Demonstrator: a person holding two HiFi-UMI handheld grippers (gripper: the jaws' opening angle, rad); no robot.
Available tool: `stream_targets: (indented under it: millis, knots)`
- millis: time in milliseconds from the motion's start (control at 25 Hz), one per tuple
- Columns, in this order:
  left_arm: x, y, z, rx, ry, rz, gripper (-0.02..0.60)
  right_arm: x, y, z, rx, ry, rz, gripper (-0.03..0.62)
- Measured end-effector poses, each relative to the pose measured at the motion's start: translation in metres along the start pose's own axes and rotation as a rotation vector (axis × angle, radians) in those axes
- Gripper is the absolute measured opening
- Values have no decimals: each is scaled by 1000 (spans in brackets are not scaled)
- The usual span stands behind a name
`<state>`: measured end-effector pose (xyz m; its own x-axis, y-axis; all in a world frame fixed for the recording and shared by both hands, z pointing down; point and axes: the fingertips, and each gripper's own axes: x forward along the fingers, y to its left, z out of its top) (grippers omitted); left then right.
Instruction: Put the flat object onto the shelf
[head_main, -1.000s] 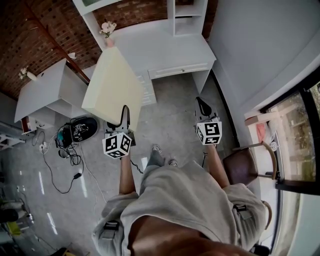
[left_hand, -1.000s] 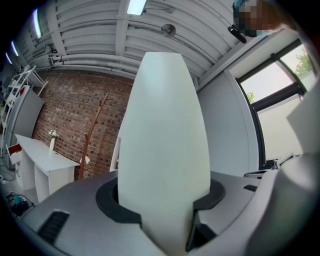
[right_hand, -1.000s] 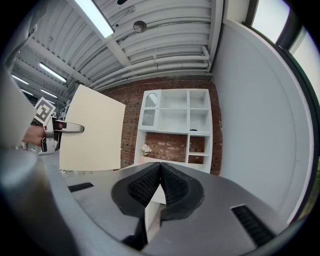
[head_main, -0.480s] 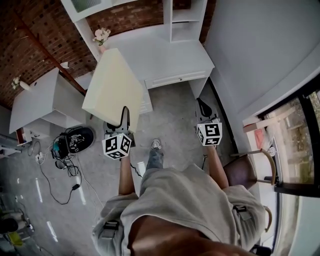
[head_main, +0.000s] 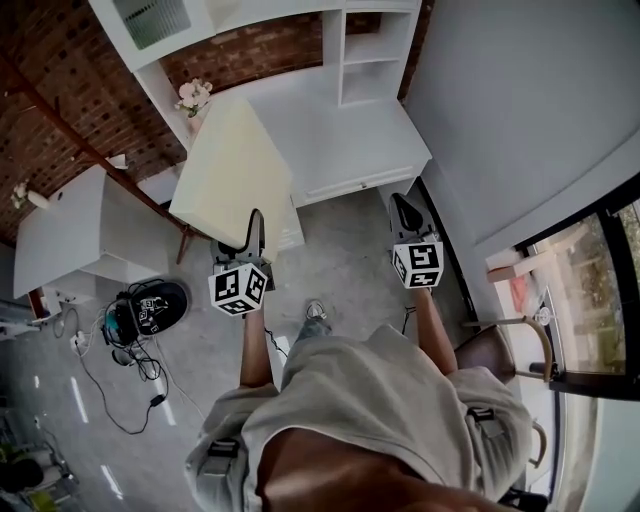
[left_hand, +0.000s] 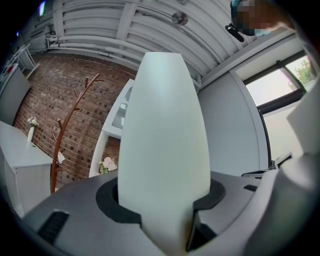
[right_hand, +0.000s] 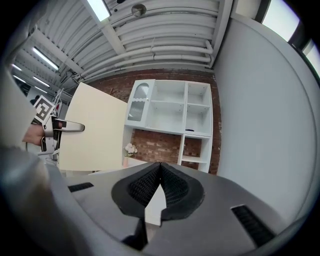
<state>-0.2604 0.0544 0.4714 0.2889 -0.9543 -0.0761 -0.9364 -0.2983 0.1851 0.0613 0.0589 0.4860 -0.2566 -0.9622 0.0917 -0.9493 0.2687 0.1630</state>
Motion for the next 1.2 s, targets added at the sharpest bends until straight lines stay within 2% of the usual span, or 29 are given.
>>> stream_targets:
  millis: [640,1200]
  knots:
    - [128,70,11,-8,-9,-55,264,123,-9,18,-7,2,-68,28]
    - [175,92,-5,-23,13,-116,264,151,-7,1,-6,47,-126,28]
